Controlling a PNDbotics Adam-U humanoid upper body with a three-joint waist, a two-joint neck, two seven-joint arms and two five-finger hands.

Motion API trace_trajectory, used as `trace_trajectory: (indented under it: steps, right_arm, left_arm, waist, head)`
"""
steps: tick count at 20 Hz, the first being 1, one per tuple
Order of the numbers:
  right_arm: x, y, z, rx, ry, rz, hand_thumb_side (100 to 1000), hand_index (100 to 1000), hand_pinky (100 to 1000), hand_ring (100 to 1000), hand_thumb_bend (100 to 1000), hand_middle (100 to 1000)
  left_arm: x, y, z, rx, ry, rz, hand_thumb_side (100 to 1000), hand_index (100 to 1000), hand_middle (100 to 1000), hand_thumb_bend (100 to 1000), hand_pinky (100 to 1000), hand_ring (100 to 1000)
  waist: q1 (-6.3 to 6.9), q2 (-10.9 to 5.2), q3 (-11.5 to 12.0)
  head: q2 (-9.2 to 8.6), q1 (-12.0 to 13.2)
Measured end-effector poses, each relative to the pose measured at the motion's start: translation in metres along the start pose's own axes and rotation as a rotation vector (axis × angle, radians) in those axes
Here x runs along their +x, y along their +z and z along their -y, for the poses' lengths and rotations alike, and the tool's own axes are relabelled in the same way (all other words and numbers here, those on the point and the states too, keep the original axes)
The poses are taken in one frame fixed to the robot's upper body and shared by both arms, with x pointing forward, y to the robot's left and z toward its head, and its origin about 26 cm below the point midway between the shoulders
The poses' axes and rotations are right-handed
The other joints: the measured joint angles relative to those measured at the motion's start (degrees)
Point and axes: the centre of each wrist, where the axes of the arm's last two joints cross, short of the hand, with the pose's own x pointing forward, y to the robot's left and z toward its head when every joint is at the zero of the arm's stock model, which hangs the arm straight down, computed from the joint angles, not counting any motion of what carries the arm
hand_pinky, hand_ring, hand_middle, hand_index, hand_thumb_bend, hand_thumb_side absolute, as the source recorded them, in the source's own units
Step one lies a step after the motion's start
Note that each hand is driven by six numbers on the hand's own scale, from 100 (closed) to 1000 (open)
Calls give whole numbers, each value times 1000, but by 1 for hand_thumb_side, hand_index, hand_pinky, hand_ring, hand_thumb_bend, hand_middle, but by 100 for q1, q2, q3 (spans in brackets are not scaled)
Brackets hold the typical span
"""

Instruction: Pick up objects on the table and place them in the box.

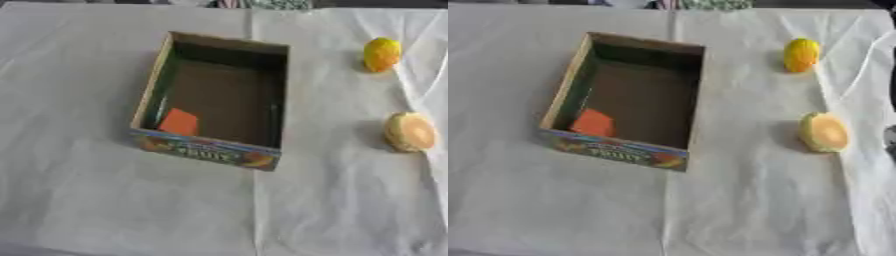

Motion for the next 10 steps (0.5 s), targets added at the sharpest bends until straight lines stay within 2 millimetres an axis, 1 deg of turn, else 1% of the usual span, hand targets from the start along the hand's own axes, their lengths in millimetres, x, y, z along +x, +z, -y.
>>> trace_trajectory:
  steps: [3, 7, 10]
  right_arm:
    - [1, 2, 10, 67, 96, -10, 774, 784, 826, 778, 100, 780]
    - [1, 9, 28, 254, 332, -56, 813, 810, 844, 800, 105, 798]
    - [2, 15, 42, 412, 523, -105, 801, 829, 857, 814, 126, 805]
  left_arm:
    - [0, 0, 0, 0, -1, -1, 539, 865, 773, 252, 746, 789]
    - [-1, 2, -1, -2, -8, -7, 540, 865, 773, 251, 746, 789]
    - [-1, 2, -2, -3, -12, -6, 541, 865, 773, 249, 746, 788]
  waist:
    - [-15, 0, -1]
    - [-55, 0, -42]
    - [-74, -1, -75]
  head:
    - [0, 18]
    - [0, 70]
    - [0, 106]
